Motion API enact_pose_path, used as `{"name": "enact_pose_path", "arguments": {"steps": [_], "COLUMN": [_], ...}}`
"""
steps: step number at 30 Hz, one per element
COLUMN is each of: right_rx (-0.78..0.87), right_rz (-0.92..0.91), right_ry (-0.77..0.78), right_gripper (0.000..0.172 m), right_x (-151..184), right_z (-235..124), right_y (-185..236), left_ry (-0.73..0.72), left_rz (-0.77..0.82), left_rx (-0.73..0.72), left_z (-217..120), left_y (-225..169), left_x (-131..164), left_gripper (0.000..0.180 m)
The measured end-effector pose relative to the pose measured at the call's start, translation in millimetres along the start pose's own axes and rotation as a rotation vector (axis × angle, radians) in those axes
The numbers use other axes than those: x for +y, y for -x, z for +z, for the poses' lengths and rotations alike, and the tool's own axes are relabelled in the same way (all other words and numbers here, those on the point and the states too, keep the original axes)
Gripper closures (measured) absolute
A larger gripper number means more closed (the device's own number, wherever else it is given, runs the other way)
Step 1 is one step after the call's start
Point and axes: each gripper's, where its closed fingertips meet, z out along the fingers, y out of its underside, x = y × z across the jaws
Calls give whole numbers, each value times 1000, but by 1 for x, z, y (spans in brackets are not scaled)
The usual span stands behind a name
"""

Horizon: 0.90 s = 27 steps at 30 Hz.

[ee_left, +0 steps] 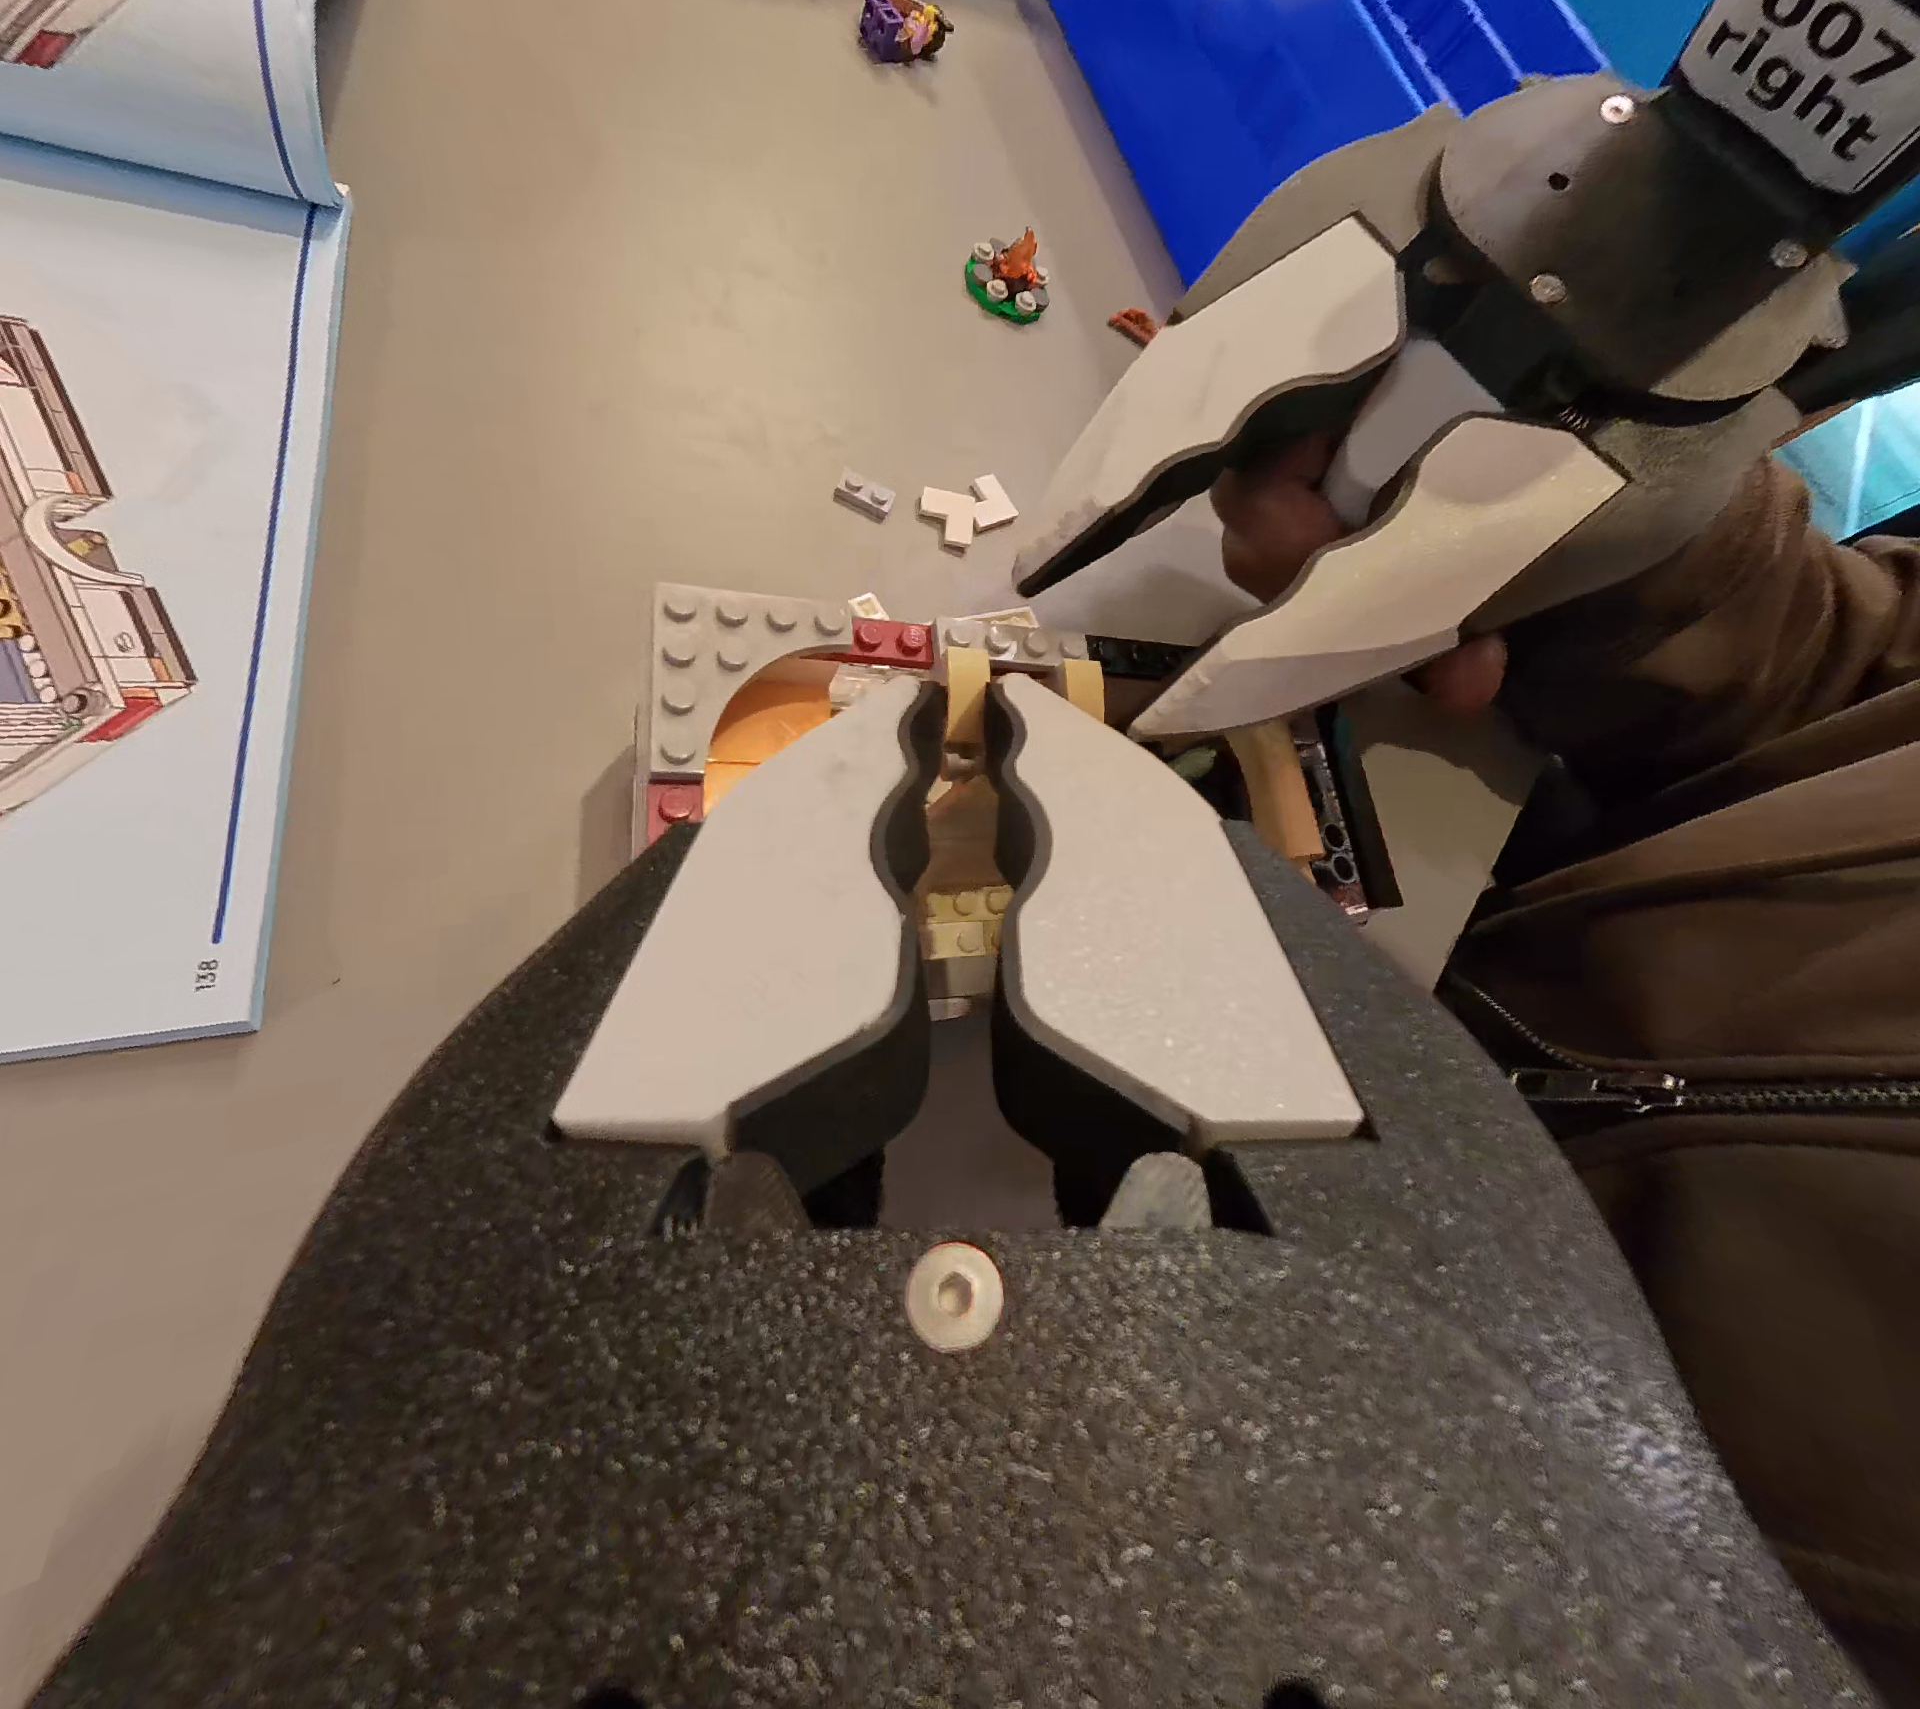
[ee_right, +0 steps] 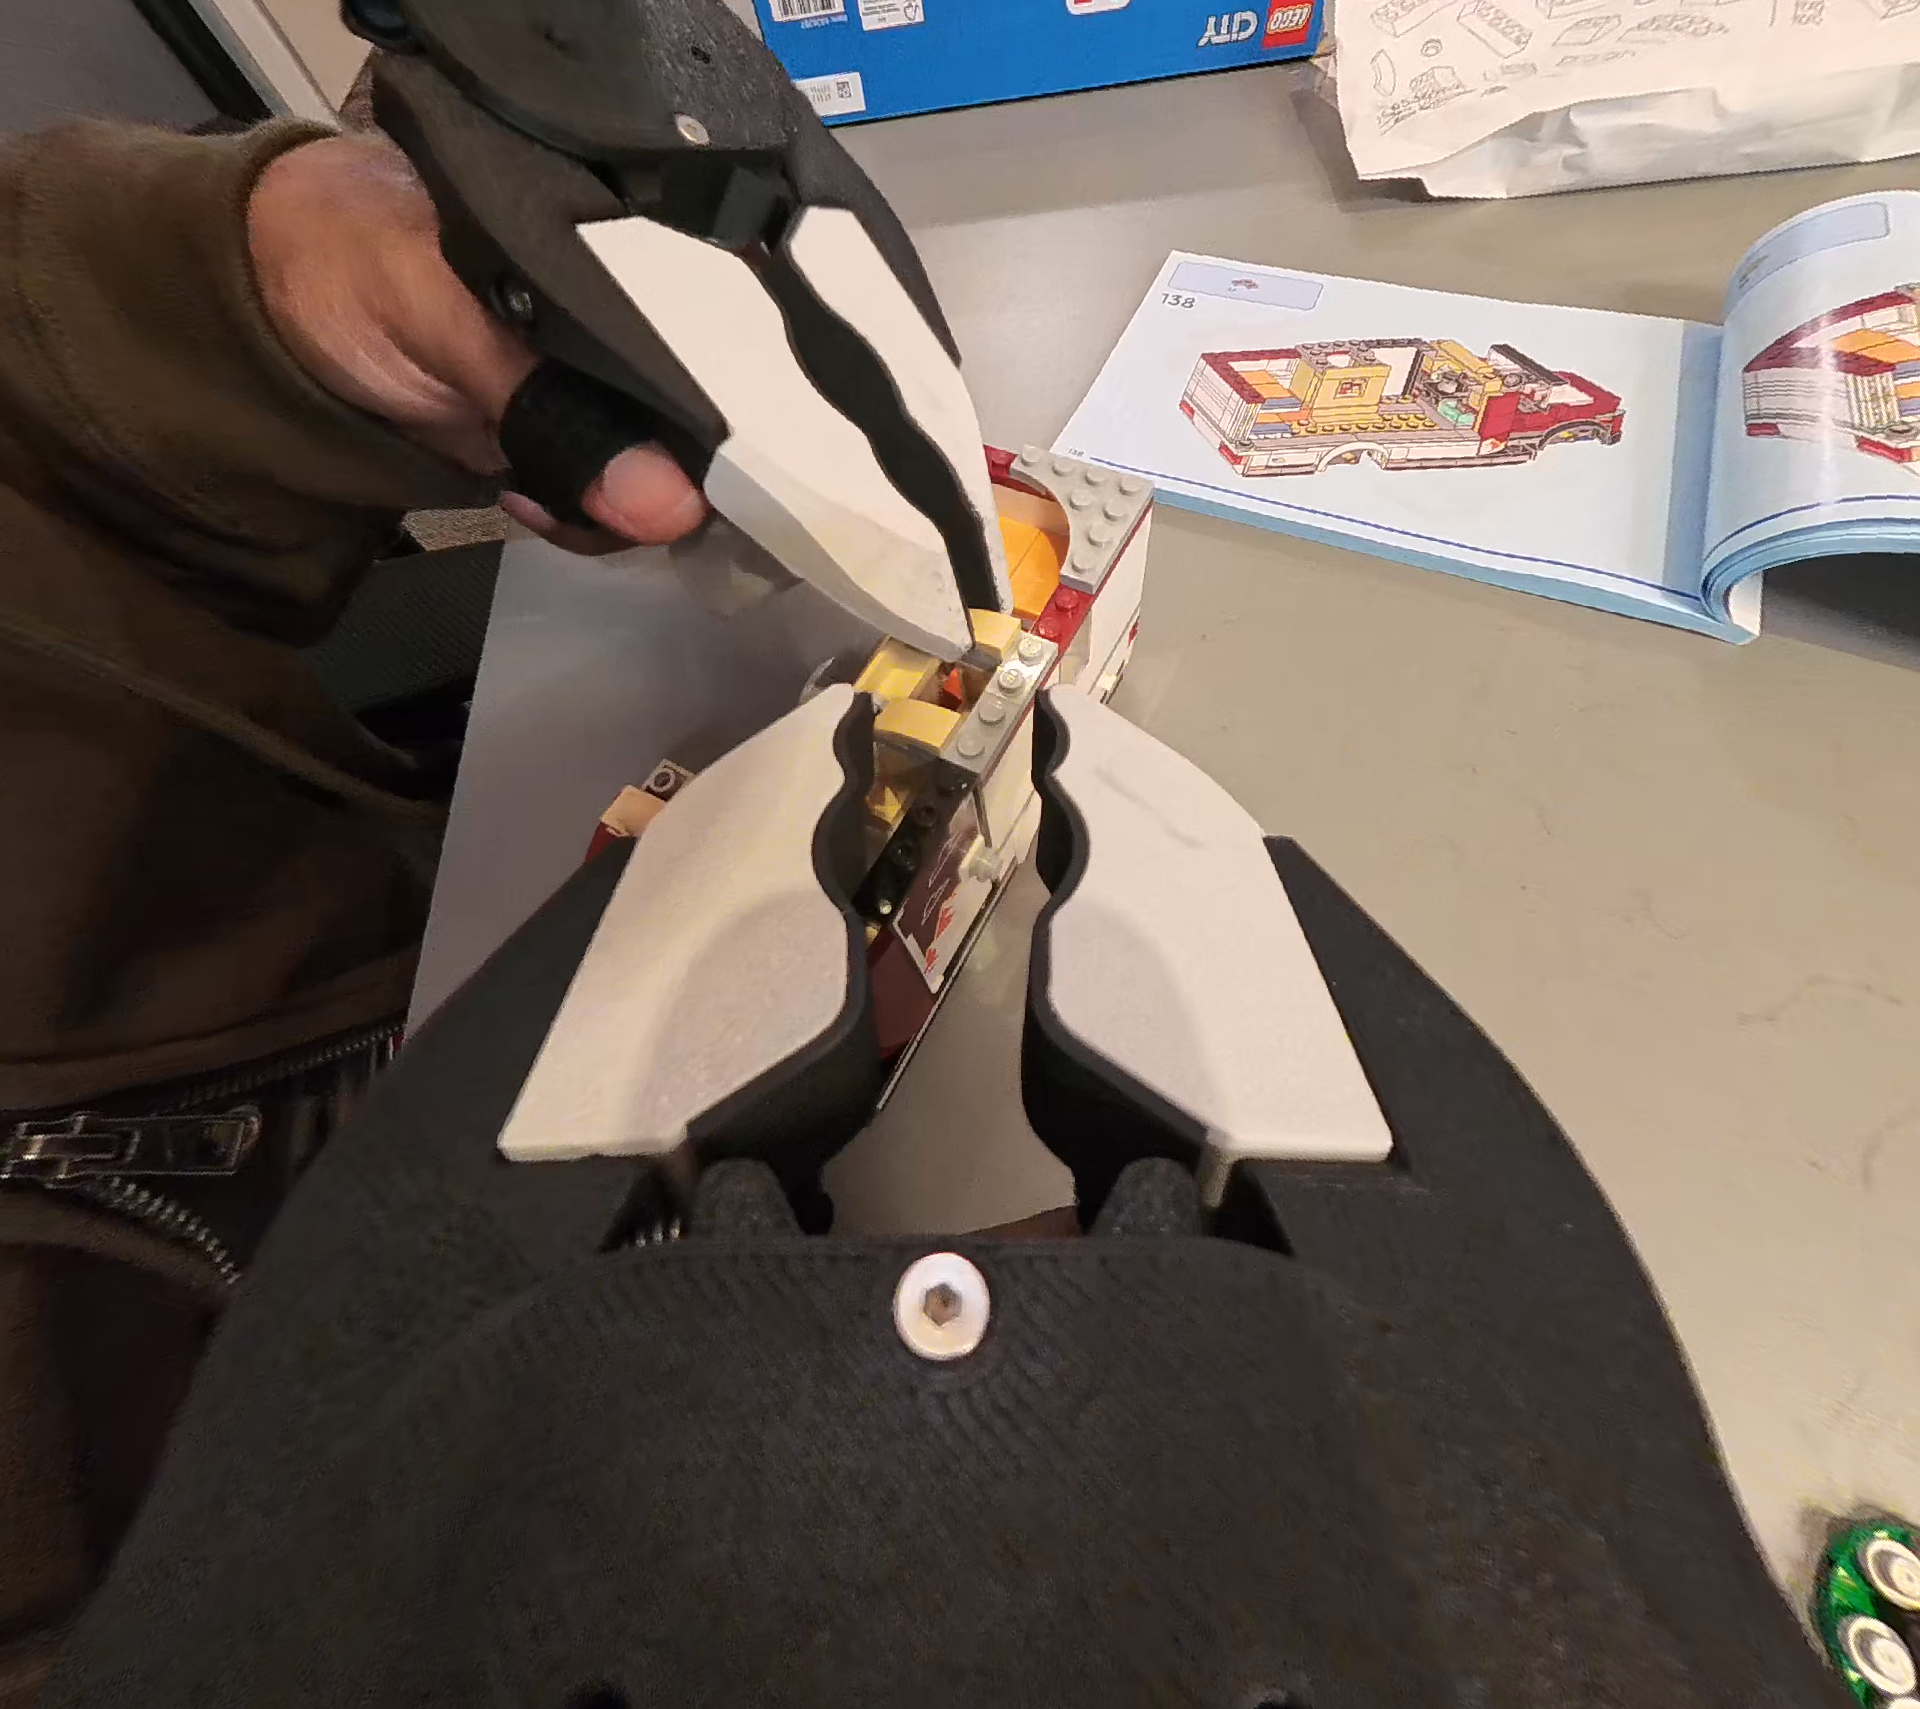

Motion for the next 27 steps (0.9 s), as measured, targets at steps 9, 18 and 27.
{"name": "enact_pose_path", "arguments": {"steps": [9,18,27], "right_rx": [-13,9,18], "right_rz": [9,-25,-49], "right_ry": [-1,24,24], "right_gripper": [140,142,143], "right_x": [0,4,4], "right_z": [1,3,4], "right_y": [1,1,2], "left_ry": [-52,100,111], "left_rz": [-157,173,216], "left_rx": [132,-130,-189], "left_z": [-1,-3,0], "left_y": [-2,2,6], "left_x": [0,1,-1], "left_gripper": [172,172,171]}}
